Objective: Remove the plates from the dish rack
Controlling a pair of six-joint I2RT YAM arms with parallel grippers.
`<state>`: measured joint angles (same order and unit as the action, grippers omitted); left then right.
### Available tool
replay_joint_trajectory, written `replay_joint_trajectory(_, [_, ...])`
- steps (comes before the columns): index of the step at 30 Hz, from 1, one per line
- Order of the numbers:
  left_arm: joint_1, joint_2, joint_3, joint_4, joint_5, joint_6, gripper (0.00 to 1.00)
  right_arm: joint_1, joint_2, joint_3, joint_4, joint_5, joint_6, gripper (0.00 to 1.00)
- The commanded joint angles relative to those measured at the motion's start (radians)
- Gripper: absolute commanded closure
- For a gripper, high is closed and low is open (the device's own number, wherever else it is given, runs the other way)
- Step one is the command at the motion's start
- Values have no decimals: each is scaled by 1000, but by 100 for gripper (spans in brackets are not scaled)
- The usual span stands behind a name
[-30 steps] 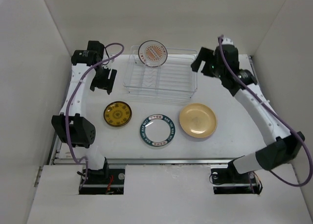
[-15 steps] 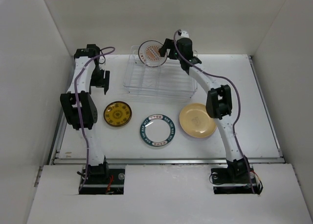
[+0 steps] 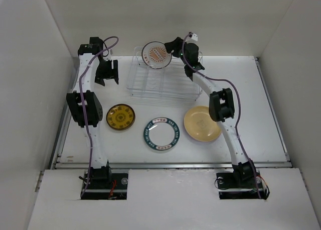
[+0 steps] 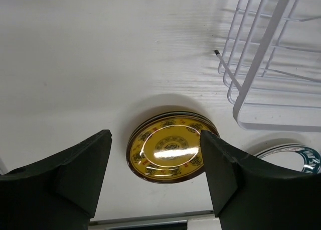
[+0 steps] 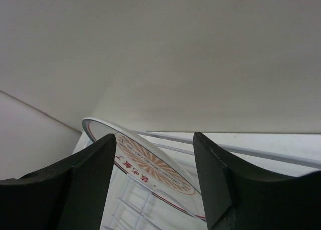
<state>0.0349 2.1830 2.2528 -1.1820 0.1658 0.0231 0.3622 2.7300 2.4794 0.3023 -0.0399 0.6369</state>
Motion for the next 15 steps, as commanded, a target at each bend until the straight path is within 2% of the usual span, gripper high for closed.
replay_joint_trajectory(1, [5, 35, 19, -13, 55, -25, 31, -3, 43, 47, 121, -86, 26, 33])
replay_joint_trajectory(7, [5, 44, 19, -22, 44, -25, 31, -3, 62, 47, 92, -95, 26, 34])
replay_joint_trajectory(10, [5, 44, 19, -22, 35, -25, 31, -3, 62, 23, 83, -77, 26, 40])
replay_joint_trajectory(15, [5, 44, 10, -22, 24, -15, 31, -3, 50, 23, 74, -77, 26, 77])
